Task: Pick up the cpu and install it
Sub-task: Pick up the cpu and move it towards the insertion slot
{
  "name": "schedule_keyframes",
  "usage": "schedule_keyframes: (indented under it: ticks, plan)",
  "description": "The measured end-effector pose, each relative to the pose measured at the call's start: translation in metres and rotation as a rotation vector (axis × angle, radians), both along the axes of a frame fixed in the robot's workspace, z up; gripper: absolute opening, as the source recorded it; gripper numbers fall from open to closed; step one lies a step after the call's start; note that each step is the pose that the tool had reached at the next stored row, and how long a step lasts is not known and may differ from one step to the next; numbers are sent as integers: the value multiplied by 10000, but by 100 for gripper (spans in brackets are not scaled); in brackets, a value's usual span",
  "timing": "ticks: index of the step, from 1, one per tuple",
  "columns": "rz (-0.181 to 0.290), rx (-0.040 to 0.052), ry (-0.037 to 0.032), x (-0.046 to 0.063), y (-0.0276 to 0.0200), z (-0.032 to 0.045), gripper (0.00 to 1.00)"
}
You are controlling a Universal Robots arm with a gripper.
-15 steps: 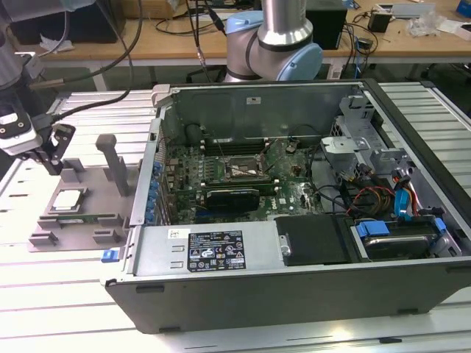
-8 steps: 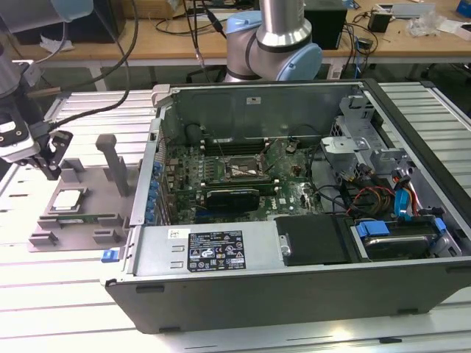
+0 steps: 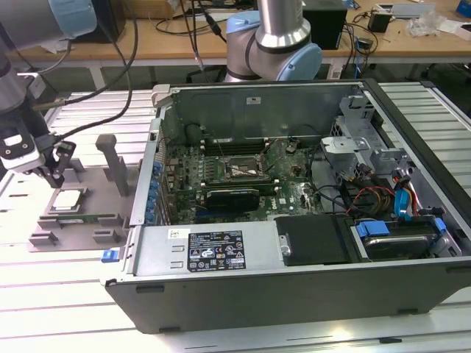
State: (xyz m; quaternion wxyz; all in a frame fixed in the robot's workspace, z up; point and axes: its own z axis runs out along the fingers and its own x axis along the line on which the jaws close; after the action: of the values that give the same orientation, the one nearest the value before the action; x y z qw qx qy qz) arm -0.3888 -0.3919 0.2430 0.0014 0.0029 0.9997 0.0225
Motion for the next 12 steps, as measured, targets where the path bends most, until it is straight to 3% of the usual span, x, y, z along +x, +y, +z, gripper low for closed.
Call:
schedule_keyframes:
  ticks: [12]
  plan:
    - [1, 1, 25, -22, -10, -233, 11]
